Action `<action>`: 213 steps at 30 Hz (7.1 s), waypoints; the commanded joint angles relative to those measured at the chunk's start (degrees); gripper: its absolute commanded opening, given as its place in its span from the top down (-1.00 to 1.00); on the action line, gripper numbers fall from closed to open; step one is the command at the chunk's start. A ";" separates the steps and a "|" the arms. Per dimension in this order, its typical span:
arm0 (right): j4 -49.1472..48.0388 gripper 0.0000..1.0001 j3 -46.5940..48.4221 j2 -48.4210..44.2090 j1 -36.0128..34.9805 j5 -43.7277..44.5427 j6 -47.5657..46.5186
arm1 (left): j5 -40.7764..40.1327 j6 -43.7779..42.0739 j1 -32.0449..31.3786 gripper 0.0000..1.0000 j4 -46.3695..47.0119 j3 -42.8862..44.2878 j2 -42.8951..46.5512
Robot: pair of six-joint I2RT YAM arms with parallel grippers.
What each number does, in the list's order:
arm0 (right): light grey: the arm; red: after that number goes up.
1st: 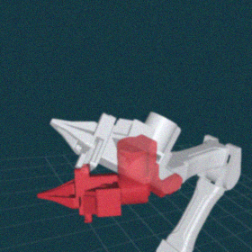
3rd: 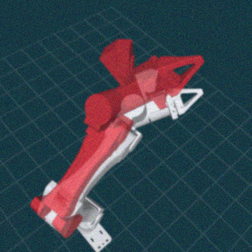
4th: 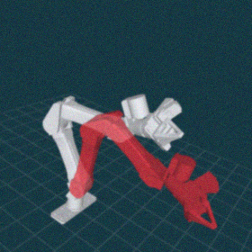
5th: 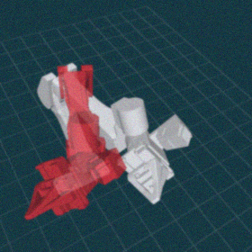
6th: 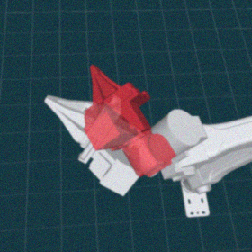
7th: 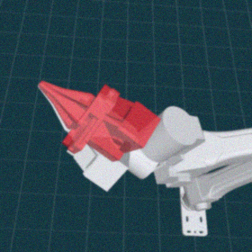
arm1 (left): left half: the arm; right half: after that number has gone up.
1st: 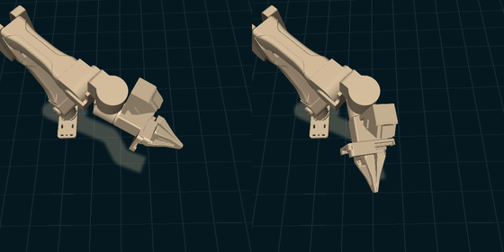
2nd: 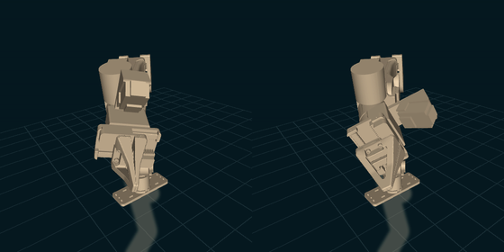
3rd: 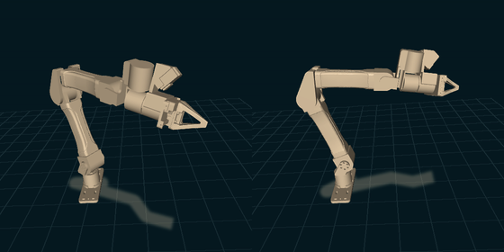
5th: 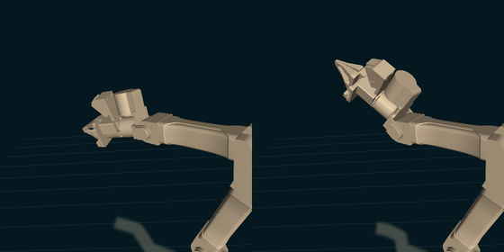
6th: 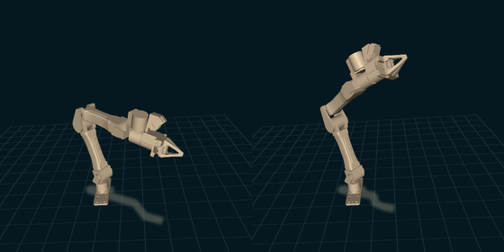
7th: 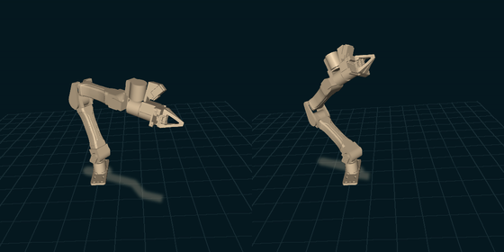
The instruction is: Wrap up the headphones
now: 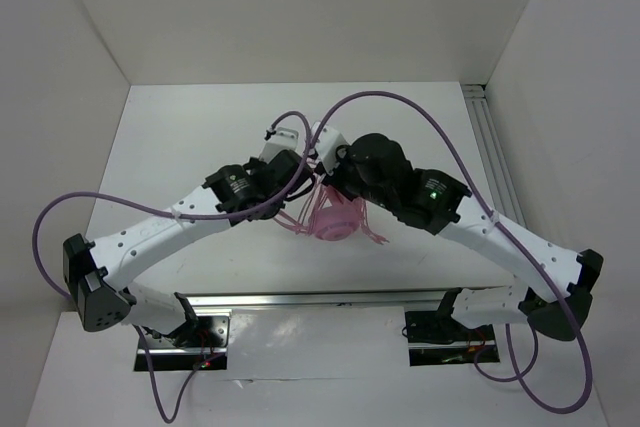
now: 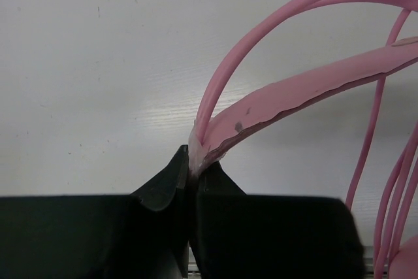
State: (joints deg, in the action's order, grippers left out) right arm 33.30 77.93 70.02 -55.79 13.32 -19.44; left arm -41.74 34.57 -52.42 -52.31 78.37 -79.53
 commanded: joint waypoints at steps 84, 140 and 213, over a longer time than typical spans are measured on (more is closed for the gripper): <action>-22.40 -0.29 6.27 13.39 28.71 -43.73 11.27 | 14.32 -9.25 0.22 1.00 -4.19 1.08 2.89; -62.47 0.39 -33.11 -0.77 23.97 -38.63 27.18 | 60.71 -5.12 25.62 1.00 0.45 18.06 4.73; -21.53 -1.00 -43.04 -25.90 20.99 4.79 51.62 | 42.53 8.32 35.11 1.00 24.01 -25.38 15.47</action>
State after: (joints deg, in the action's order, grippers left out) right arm 9.10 31.20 45.25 -34.37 17.74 31.90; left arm -0.43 40.84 -17.54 -32.03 51.16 -62.65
